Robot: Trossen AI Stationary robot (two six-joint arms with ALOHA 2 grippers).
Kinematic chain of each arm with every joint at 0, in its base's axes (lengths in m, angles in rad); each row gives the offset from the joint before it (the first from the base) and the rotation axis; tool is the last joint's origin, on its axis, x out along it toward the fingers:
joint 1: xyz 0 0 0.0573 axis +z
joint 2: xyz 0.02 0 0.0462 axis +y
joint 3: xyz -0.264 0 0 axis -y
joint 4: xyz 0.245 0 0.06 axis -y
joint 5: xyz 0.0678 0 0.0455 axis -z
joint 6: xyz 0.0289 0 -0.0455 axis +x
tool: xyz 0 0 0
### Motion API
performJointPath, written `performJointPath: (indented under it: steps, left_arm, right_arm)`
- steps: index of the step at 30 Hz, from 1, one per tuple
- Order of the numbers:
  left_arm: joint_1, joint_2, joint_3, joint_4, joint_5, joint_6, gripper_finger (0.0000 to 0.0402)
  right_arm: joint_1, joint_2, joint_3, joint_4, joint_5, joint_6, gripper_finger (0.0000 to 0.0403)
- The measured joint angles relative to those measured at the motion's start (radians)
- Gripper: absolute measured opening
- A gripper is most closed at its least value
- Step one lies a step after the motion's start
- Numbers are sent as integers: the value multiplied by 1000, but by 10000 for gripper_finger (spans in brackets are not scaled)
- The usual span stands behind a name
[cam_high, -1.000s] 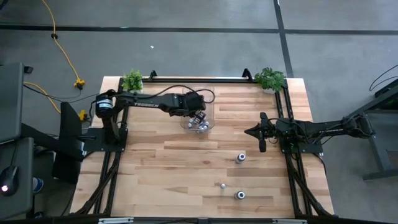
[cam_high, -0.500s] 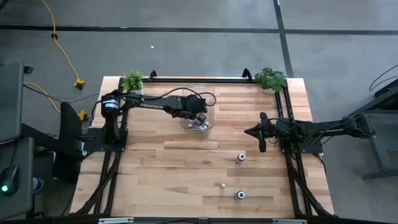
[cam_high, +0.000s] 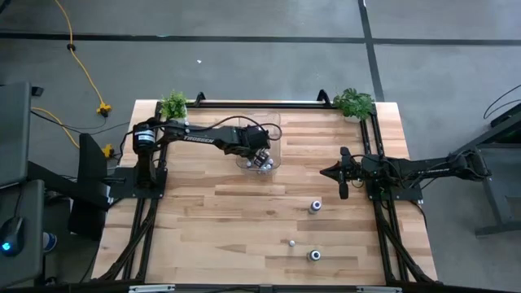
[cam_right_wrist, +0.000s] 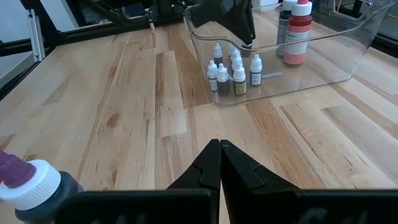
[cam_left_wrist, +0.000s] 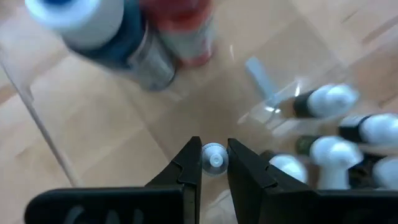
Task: Pick & Place food coloring
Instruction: Put the small orange food coloring into the transparent bin
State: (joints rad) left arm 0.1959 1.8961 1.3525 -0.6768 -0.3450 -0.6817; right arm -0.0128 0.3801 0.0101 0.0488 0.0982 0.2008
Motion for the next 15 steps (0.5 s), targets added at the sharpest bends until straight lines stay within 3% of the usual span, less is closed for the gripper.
performJointPath:
  steps: [15]
  left_arm:
    - [0,-2,-60,35,10,1,47]
  right_arm:
    - [0,0,0,0,0,0,0]
